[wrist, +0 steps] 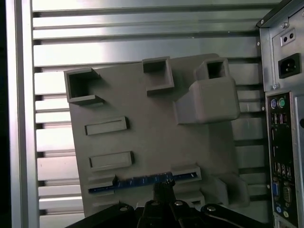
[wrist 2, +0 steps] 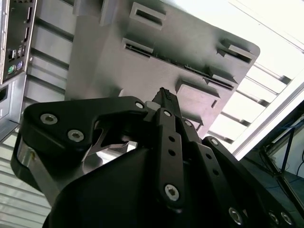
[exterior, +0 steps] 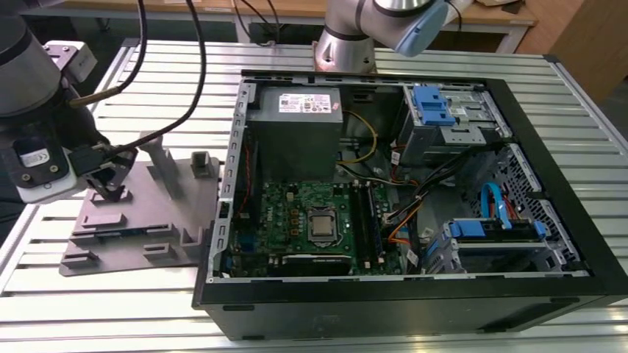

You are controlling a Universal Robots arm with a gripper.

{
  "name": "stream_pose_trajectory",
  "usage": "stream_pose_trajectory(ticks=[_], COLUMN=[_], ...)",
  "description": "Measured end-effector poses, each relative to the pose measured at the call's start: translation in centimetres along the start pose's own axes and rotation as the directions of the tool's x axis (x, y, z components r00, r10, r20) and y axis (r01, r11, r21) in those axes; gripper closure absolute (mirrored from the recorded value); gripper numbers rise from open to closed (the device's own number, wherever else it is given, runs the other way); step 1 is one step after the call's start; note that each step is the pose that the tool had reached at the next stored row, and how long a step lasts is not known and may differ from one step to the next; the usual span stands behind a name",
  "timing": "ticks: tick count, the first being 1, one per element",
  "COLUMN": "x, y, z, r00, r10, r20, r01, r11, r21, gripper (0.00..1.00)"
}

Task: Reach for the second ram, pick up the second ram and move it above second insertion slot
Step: 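Reach for the second ram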

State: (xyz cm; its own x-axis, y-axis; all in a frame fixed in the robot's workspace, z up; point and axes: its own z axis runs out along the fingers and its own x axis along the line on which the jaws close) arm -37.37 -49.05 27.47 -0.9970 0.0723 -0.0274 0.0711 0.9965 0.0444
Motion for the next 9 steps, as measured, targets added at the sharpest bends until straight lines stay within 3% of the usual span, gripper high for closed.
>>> stream_pose_trajectory(ticks=[9], x=[0.15], y=[-0.07], z=[1.43], r00=[1.0000], r10=[0.000], r20=[0.0000], r01=[0.000], r11=[1.0000], r21=[0.0000], gripper=[0.93])
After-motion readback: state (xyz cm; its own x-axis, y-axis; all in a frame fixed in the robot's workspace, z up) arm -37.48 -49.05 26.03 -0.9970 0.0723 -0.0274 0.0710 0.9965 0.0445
